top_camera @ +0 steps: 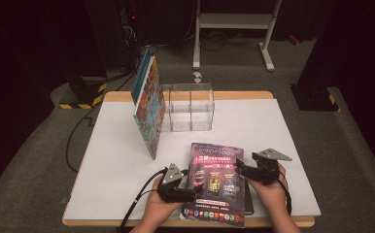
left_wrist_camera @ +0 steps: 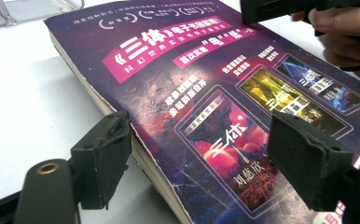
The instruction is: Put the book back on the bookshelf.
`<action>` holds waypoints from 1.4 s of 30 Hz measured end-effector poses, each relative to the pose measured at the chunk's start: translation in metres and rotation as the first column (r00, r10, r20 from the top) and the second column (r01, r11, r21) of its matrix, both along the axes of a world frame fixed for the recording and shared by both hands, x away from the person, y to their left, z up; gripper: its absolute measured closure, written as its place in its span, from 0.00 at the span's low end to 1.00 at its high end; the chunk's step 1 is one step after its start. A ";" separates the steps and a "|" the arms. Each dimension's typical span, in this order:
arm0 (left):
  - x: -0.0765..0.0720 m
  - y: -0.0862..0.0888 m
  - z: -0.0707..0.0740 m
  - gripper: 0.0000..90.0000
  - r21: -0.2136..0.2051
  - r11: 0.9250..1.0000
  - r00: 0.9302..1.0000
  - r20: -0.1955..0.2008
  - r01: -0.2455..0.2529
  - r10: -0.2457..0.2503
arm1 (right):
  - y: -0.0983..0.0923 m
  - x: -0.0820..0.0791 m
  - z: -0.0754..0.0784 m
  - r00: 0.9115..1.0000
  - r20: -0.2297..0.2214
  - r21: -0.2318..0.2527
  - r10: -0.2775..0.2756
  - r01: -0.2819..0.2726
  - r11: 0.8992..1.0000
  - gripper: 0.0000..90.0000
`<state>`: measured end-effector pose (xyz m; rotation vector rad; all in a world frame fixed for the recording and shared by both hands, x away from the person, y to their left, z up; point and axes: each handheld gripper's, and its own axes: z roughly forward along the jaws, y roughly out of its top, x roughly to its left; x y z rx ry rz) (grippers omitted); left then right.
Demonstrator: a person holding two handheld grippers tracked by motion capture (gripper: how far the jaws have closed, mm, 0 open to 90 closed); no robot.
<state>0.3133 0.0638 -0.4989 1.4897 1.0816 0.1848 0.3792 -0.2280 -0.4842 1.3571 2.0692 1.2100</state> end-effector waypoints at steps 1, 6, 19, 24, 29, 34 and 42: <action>0.000 0.000 0.000 0.25 -0.001 1.000 1.000 0.001 0.002 -0.002 | 0.001 0.003 -0.001 1.000 -0.012 0.020 0.010 -0.010 1.000 0.23; 0.001 -0.002 0.000 0.24 -0.012 1.000 1.000 -0.005 0.014 -0.014 | 0.009 0.016 -0.008 0.993 -0.100 0.128 0.064 -0.051 0.991 0.16; 0.000 -0.001 0.000 0.25 -0.003 1.000 1.000 0.001 0.018 -0.018 | 0.015 -0.001 0.003 0.997 -0.008 0.057 0.082 -0.081 0.995 0.40; -0.001 -0.001 0.000 0.25 0.000 1.000 1.000 0.005 0.016 -0.016 | 0.012 -0.015 0.010 0.994 0.003 0.087 0.109 -0.109 0.990 0.53; 0.001 0.003 0.001 0.25 -0.008 1.000 1.000 0.020 -0.004 0.005 | 0.009 -0.017 0.014 0.992 0.033 0.087 0.119 -0.121 0.989 0.70; 0.003 0.002 -0.001 0.24 -0.012 1.000 1.000 0.013 -0.024 0.024 | 0.011 -0.013 0.017 0.992 0.063 0.027 0.109 -0.111 0.993 0.73; 0.012 -0.004 -0.003 0.17 -0.064 0.998 0.999 -0.049 0.004 -0.007 | -0.003 -0.014 0.015 0.995 0.075 0.004 0.069 -0.069 0.998 0.70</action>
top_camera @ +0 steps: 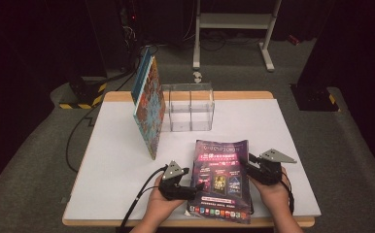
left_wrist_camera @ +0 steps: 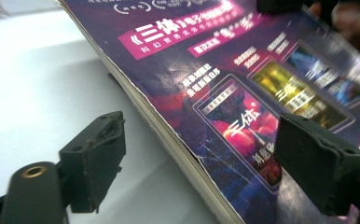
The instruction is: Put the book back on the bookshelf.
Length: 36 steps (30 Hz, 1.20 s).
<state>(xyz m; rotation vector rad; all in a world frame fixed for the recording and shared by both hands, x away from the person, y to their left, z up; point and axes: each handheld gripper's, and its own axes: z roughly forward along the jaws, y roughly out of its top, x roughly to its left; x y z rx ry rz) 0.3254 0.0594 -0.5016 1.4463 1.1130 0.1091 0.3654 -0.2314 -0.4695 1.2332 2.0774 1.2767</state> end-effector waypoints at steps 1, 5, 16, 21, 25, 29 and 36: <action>0.002 -0.002 0.000 0.16 -0.003 1.000 1.000 -0.010 0.005 -0.005 | -0.002 0.000 -0.004 1.000 -0.010 0.004 0.000 0.000 1.000 0.69; 0.008 -0.008 0.001 0.12 0.012 1.000 1.000 -0.022 0.015 -0.015 | -0.003 -0.001 -0.007 1.000 -0.005 0.015 -0.001 0.001 1.000 0.69; 0.027 -0.017 -0.005 0.02 -0.028 0.999 0.994 -0.099 0.034 -0.037 | -0.002 -0.005 -0.007 1.000 0.025 0.015 -0.007 0.006 1.000 0.69; 0.025 -0.019 -0.002 0.10 -0.022 0.999 0.995 -0.092 0.044 -0.045 | -0.001 -0.005 -0.007 0.999 0.033 0.019 -0.009 0.009 1.000 0.69; 0.020 -0.017 0.003 0.17 -0.003 1.000 0.998 -0.055 0.015 -0.015 | 0.002 -0.005 -0.007 0.999 0.033 0.019 -0.006 0.006 1.000 0.65; 0.015 -0.014 0.005 0.26 0.023 1.000 1.000 -0.017 -0.004 0.005 | 0.006 -0.003 -0.007 1.000 0.025 0.015 0.003 -0.003 1.000 0.62; 0.002 -0.007 0.009 0.50 0.062 0.998 0.997 0.068 -0.029 0.025 | 0.014 -0.004 -0.009 1.000 -0.001 -0.007 0.010 -0.010 1.000 0.52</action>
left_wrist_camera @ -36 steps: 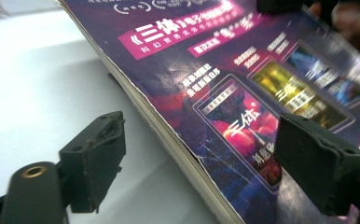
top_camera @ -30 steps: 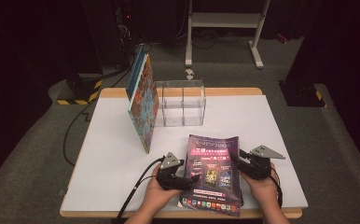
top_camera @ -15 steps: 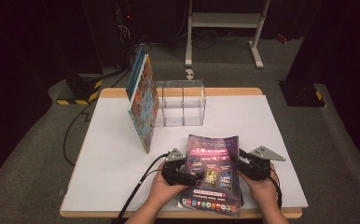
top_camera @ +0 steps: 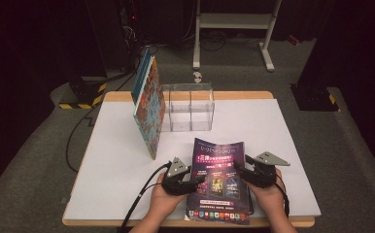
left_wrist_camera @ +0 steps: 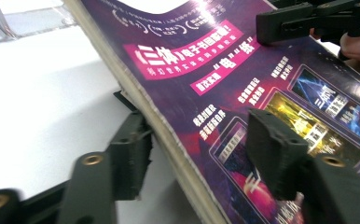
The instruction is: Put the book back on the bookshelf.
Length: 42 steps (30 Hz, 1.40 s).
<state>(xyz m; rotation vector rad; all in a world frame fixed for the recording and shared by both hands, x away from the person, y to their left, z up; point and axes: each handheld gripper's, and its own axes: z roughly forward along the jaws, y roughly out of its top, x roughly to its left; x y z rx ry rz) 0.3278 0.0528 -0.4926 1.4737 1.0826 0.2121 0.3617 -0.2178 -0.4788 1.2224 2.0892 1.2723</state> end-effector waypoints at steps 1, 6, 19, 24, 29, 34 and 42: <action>-0.001 0.000 0.000 0.53 0.002 1.000 1.000 0.008 0.001 -0.001 | 0.000 -0.001 -0.001 1.000 -0.008 -0.003 -0.001 0.001 1.000 0.50; -0.010 -0.003 0.000 0.65 0.037 0.999 0.996 0.089 0.011 -0.014 | -0.004 -0.011 -0.003 1.000 -0.026 0.008 -0.009 0.009 1.000 0.45; -0.022 -0.006 0.002 0.83 0.068 0.997 0.978 0.202 0.038 -0.051 | -0.006 -0.020 -0.009 0.991 -0.136 0.075 0.008 0.002 0.997 0.28; -0.024 -0.007 0.003 0.87 0.078 0.996 0.970 0.235 0.039 -0.056 | -0.006 -0.018 -0.011 0.988 -0.155 0.102 0.027 -0.011 0.995 0.27; -0.026 -0.009 0.004 0.89 0.082 0.996 0.966 0.254 0.036 -0.055 | -0.008 -0.014 -0.013 0.980 -0.196 0.132 0.040 -0.014 0.991 0.23; -0.025 -0.010 0.005 0.89 0.054 0.998 0.968 0.246 0.032 -0.045 | -0.005 -0.016 -0.007 0.983 -0.183 0.078 0.022 -0.008 0.997 0.30; -0.023 -0.001 0.011 0.90 0.024 1.000 0.968 0.251 -0.003 -0.003 | -0.006 -0.021 0.004 0.991 -0.135 0.067 0.020 -0.011 0.998 0.49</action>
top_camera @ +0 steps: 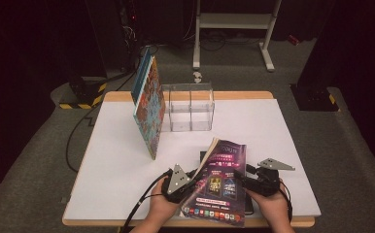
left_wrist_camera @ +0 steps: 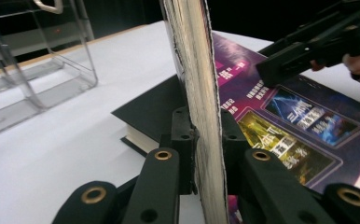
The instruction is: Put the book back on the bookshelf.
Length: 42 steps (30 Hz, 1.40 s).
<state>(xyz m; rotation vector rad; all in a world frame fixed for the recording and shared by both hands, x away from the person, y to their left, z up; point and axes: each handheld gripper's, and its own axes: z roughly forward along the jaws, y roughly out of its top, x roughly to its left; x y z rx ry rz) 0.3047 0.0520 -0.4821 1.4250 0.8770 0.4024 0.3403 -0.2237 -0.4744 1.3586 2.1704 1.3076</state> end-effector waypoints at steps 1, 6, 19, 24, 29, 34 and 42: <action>0.000 0.002 0.001 0.91 -0.007 1.000 1.000 0.001 -0.008 0.008 | 0.001 -0.001 0.003 1.000 0.010 -0.001 0.007 -0.007 1.000 0.52; 0.002 0.014 0.008 0.92 -0.025 0.999 0.999 0.010 -0.040 0.041 | 0.007 -0.006 0.012 0.998 0.053 0.022 0.043 -0.044 0.999 0.63; 0.009 0.047 0.021 0.92 -0.087 0.988 0.992 0.013 -0.125 0.127 | 0.046 -0.002 0.041 0.981 0.161 0.039 0.107 -0.115 0.993 0.75; 0.014 0.058 0.026 0.92 -0.105 0.981 0.986 0.017 -0.162 0.165 | 0.063 0.003 0.048 0.976 0.186 0.049 0.113 -0.124 0.991 0.77; 0.021 0.067 0.030 0.92 -0.115 0.973 0.979 0.027 -0.200 0.204 | 0.080 0.011 0.055 0.972 0.204 0.053 0.120 -0.134 0.990 0.80; 0.031 0.076 0.037 0.92 -0.129 0.962 0.967 0.048 -0.243 0.250 | 0.098 0.021 0.063 0.965 0.230 0.044 0.126 -0.140 0.989 0.83; 0.047 0.076 0.044 0.92 -0.157 0.946 0.951 0.081 -0.285 0.300 | 0.115 0.037 0.071 0.959 0.266 0.081 0.100 -0.126 0.989 0.88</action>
